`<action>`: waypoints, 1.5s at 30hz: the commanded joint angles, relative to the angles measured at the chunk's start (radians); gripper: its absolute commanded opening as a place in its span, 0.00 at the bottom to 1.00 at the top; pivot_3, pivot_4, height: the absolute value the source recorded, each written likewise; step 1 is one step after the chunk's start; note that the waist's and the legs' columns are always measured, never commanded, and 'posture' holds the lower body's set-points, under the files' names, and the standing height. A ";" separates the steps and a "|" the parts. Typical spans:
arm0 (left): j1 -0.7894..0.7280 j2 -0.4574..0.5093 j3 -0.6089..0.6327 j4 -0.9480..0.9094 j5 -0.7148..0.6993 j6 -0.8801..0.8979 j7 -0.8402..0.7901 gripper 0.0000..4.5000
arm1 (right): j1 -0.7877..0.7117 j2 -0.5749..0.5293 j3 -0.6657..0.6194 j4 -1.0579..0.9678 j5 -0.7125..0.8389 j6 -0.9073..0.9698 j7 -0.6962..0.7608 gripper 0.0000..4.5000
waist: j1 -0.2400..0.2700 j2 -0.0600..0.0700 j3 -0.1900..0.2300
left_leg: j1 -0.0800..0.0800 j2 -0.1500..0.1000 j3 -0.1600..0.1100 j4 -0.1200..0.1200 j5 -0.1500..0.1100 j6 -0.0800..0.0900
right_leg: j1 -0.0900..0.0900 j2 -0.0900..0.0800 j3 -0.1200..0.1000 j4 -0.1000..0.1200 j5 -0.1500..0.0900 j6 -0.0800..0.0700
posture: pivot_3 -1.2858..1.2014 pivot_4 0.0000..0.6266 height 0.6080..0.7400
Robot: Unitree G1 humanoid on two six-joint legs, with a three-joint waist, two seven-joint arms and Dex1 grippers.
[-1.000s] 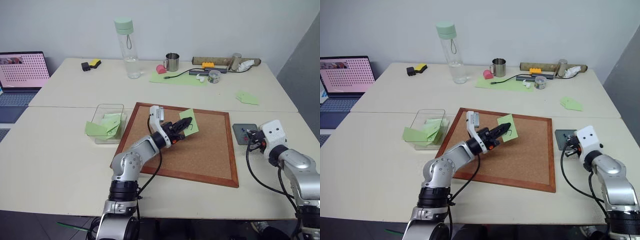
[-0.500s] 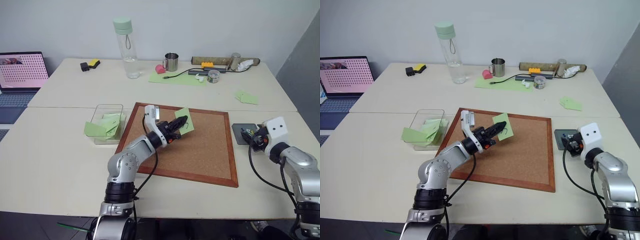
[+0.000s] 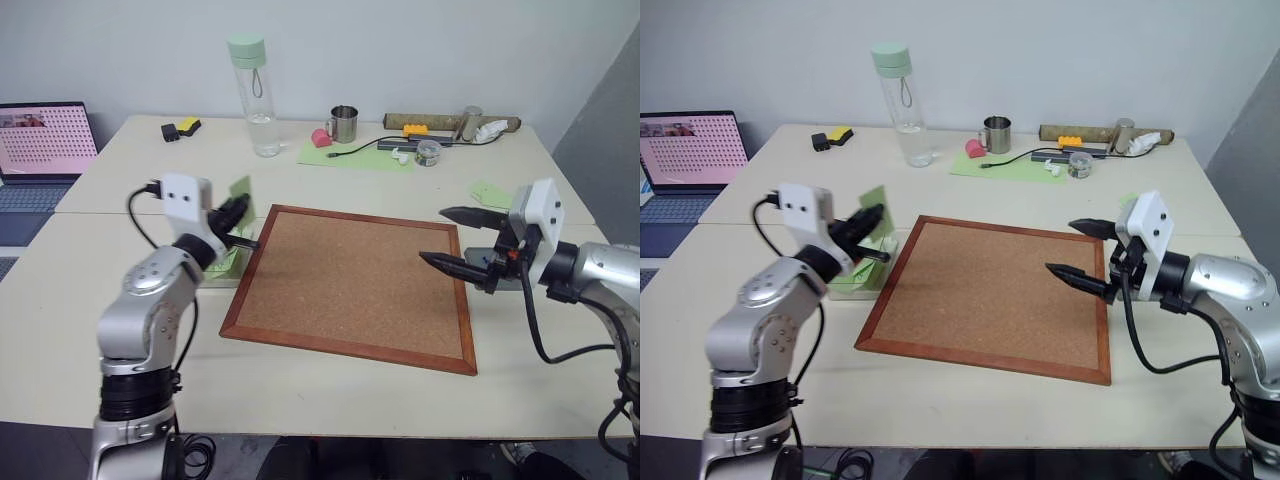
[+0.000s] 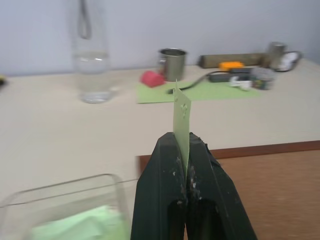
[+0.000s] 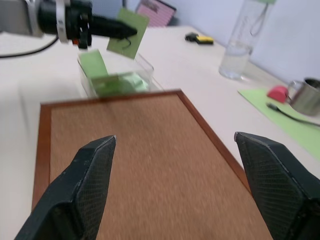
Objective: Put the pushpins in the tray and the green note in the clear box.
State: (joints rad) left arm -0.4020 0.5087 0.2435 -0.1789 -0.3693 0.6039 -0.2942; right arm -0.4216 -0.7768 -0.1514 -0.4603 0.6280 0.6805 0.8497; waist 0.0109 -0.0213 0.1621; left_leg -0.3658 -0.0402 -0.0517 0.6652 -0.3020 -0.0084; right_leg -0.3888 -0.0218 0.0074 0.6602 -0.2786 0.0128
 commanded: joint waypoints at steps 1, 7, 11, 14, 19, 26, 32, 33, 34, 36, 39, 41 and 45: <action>0.020 0.037 -0.015 0.065 0.063 -0.006 0.000 0.00 | -0.023 -0.010 0.018 0.002 0.021 0.014 0.019 0.88 | 0.006 0.000 0.000 | 0.000 0.000 0.000 0.000 0.000 0.000 | 0.000 0.000 0.000 -0.001 0.000 0.000 | 0.52 0.24 1.00; -0.004 0.032 -0.014 0.115 0.077 -0.019 -0.009 0.19 | -0.022 -0.014 0.021 -0.009 0.039 0.028 0.022 0.89 | 0.012 -0.001 0.000 | -0.002 0.000 -0.001 0.000 0.000 0.001 | -0.001 -0.001 -0.001 -0.001 0.000 0.000 | 0.52 0.24 1.00; -0.019 0.039 0.001 0.112 0.058 -0.015 -0.035 0.30 | -0.001 -0.024 0.018 -0.017 0.026 0.019 0.021 0.89 | 0.012 -0.001 0.000 | -0.002 0.000 -0.001 0.000 0.000 0.001 | -0.001 -0.001 -0.001 0.000 0.000 0.000 | 0.52 0.24 1.00; -0.007 0.054 0.021 0.092 0.046 -0.002 -0.057 0.43 | 0.015 -0.029 0.014 -0.018 0.020 0.013 0.020 0.89 | 0.012 -0.001 0.000 | -0.002 0.000 -0.001 0.000 0.000 0.001 | -0.001 -0.001 -0.001 -0.001 0.000 0.000 | 0.52 0.24 1.00; -0.001 0.102 0.050 0.050 0.026 0.027 -0.095 0.67 | 0.034 -0.040 0.001 -0.017 0.023 0.007 0.023 0.89 | 0.011 -0.001 0.001 | -0.002 0.000 -0.001 0.000 0.000 0.001 | -0.002 -0.001 -0.001 0.000 0.000 0.000 | 0.52 0.24 1.00; 0.031 0.205 0.085 0.018 -0.032 0.063 -0.224 0.94 | 0.077 -0.071 -0.035 0.005 0.016 -0.015 0.039 0.89 | 0.011 -0.001 0.001 | -0.002 0.000 -0.001 0.000 0.000 0.001 | -0.002 -0.001 -0.001 0.000 0.000 0.000 | 0.52 0.24 1.00; 0.210 0.478 0.121 0.037 -0.019 -0.040 -0.557 0.97 | 0.239 -0.197 -0.149 0.001 0.008 -0.020 0.149 0.89 | 0.010 0.000 0.002 | -0.003 0.000 -0.001 -0.001 -0.001 0.001 | -0.002 -0.001 -0.001 -0.002 0.000 -0.001 | 0.52 0.24 1.00; 0.241 0.520 0.134 0.061 -0.001 -0.075 -0.596 0.97 | 0.277 -0.226 -0.174 0.007 -0.001 -0.027 0.178 0.89 | 0.010 0.001 0.002 | -0.003 0.000 0.000 -0.001 -0.001 0.001 | -0.002 -0.001 -0.001 -0.002 0.000 -0.001 | 0.52 0.24 1.00; 0.283 0.573 0.149 0.112 0.022 -0.137 -0.652 0.97 | 0.321 -0.255 -0.210 0.026 -0.016 -0.038 0.200 0.89 | 0.010 0.001 0.002 | -0.003 0.001 0.000 -0.003 -0.001 0.001 | -0.003 -0.001 -0.001 -0.003 -0.001 -0.002 | 0.52 0.24 1.00; 0.329 0.632 0.161 0.198 0.052 -0.224 -0.715 0.97 | 0.376 -0.284 -0.261 0.060 -0.039 -0.065 0.220 0.89 | 0.010 0.002 0.003 | -0.003 0.001 0.000 -0.004 -0.001 0.001 | -0.003 -0.002 -0.002 -0.003 -0.001 -0.003 | 0.52 0.24 1.00; 0.335 0.657 0.171 0.294 0.068 -0.291 -0.750 0.97 | 0.444 -0.317 -0.323 0.115 -0.076 -0.097 0.263 0.89 | 0.012 0.005 0.004 | -0.002 0.001 0.000 -0.004 -0.001 0.002 | -0.002 -0.002 -0.002 -0.003 -0.001 -0.004 | 0.52 0.24 1.00; 0.334 0.659 0.177 0.333 0.069 -0.317 -0.769 0.97 | 0.478 -0.330 -0.355 0.141 -0.093 -0.112 0.283 0.89 | 0.013 0.005 0.005 | -0.001 0.001 0.000 -0.004 -0.002 0.003 | -0.001 -0.003 -0.002 -0.003 -0.002 -0.005 | 0.52 0.24 1.00; 0.341 0.649 0.176 0.363 0.063 -0.345 -0.802 0.97 | 0.504 -0.337 -0.379 0.177 -0.125 -0.145 0.300 0.89 | 0.013 0.005 0.005 | -0.002 0.001 0.001 -0.003 -0.003 0.004 | -0.001 -0.003 -0.003 -0.003 -0.001 -0.004 | 0.52 0.24 1.00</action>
